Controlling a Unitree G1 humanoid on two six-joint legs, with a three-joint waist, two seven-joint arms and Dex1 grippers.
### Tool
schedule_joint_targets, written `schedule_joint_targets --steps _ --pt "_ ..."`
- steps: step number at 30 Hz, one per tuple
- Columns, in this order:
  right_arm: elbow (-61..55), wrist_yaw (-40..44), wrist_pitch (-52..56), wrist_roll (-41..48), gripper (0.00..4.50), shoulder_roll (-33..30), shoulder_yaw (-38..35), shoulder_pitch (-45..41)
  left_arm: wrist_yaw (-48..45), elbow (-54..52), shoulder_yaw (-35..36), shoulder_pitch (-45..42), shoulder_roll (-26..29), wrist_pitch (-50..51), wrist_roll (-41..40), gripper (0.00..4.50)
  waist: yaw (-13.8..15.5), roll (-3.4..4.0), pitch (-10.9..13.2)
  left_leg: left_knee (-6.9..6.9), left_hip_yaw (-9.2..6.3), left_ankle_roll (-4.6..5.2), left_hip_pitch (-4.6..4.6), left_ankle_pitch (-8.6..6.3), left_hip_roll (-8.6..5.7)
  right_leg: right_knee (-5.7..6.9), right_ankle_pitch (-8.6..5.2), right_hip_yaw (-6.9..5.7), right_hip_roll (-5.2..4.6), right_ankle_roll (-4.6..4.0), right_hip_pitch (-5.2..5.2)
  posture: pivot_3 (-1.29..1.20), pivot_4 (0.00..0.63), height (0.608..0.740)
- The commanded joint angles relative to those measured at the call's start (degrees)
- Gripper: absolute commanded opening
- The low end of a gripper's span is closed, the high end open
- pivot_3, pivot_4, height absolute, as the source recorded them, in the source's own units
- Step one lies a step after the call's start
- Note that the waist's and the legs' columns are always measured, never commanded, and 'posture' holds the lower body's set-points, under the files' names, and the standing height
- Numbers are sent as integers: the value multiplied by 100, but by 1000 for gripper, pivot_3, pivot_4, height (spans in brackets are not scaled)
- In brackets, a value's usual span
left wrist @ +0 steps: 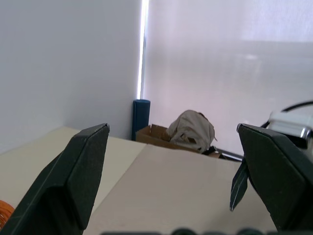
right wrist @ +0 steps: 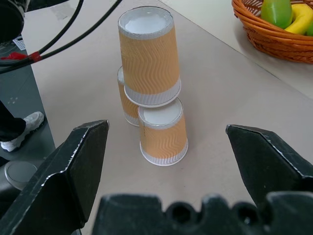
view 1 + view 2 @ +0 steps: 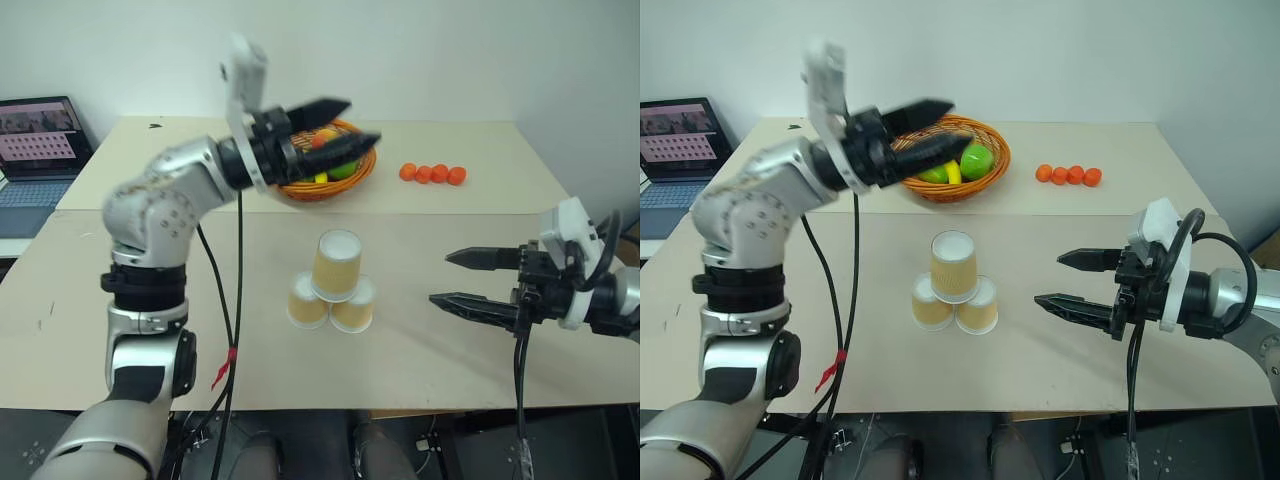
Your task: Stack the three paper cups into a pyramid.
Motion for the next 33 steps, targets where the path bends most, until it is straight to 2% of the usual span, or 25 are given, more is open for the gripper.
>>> schedule_joint_targets --steps 1,8,11,17,20,26,33 --pt "126 95 -318 -180 4500 -27 5 -215 255 123 171 341 545 -526 628 4466 -20 2 -1 0 0 0 1 0 0 4 0 0 0 0 0 0 150 734" --pt "557 134 -704 -526 4500 152 -17 -262 426 -69 466 1575 1227 -1033 1140 4466 27 -1 1 9 0 -1 -4 1 2 3 6 -1 1 -7 0 0 150 734" --pt "737 42 -831 -671 4500 410 -187 142 541 -829 653 2313 1319 -775 944 4466 53 -5 1 9 1 -1 -11 0 2 -4 17 -2 -2 -23 -3 0 150 734" --pt "761 -406 -1330 -1235 4500 1010 -357 936 1393 -2258 791 4165 823 -770 1152 4466 140 -1 -1 7 5 -2 -13 -7 -2 -5 20 1 -12 -28 -4 0 150 734" --pt "604 -451 -1528 -1486 4500 1077 -332 1175 1353 -2607 545 4905 764 -945 1341 4466 140 -5 1 12 9 -3 -12 -6 -3 0 22 2 -15 -29 -6 0 150 734" --pt "252 -632 -1647 -1729 4500 1211 -200 1517 1253 -2884 120 5363 628 -1202 1432 4466 161 -4 0 19 9 -3 13 5 -2 4 10 0 -10 -7 16 0 150 734" --pt "16 -988 -1504 -1733 4500 1426 24 1393 1195 -2560 18 5414 710 -1717 1781 4466 108 -3 -1 15 12 -2 15 5 6 6 14 5 4 -5 10 0 150 734"
